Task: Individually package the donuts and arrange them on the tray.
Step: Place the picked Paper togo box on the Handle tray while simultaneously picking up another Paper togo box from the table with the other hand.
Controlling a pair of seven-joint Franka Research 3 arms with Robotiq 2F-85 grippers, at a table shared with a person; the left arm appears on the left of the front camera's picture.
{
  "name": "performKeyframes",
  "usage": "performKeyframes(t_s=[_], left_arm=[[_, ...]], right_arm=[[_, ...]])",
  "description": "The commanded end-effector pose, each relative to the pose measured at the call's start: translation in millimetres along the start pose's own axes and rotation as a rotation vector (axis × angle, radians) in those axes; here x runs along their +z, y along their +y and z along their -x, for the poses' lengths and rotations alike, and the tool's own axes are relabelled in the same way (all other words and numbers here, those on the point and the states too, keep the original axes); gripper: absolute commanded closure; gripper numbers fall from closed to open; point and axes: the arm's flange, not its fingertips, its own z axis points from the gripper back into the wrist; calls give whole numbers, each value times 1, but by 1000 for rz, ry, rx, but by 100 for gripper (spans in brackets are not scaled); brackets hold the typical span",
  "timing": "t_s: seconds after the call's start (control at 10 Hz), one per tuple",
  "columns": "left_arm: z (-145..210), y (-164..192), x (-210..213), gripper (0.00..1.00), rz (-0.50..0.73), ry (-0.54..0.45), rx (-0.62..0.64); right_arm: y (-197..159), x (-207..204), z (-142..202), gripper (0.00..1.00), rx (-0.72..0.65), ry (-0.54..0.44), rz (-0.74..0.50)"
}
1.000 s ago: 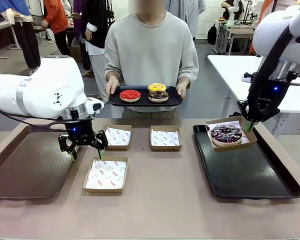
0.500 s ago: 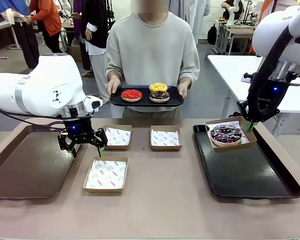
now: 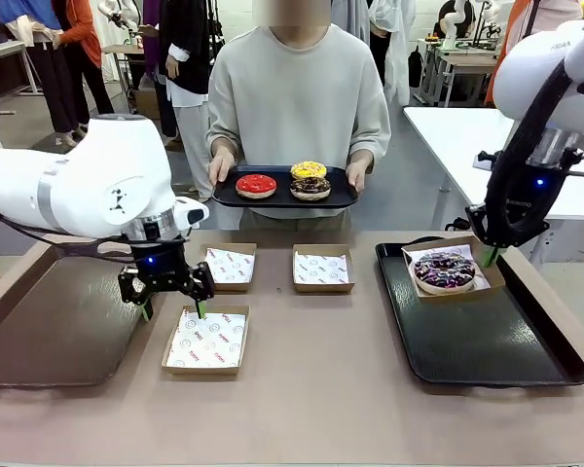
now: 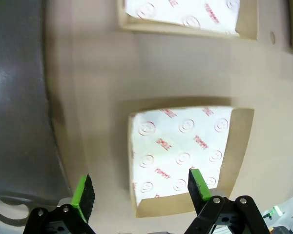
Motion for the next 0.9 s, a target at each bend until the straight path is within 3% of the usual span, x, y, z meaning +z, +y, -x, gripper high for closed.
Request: performKeyframes(t_s=[0.0, 0.4, 0.8], left_arm=[[17, -15, -7, 0, 11, -43, 11], [20, -20, -15, 0, -39, -76, 55], [19, -16, -15, 0, -63, -98, 79]], right_arm=[[-15, -13, 25, 99, -30, -42, 17], [-34, -41, 49, 99, -36, -44, 5], [-35, -61, 38, 99, -6, -56, -6]])
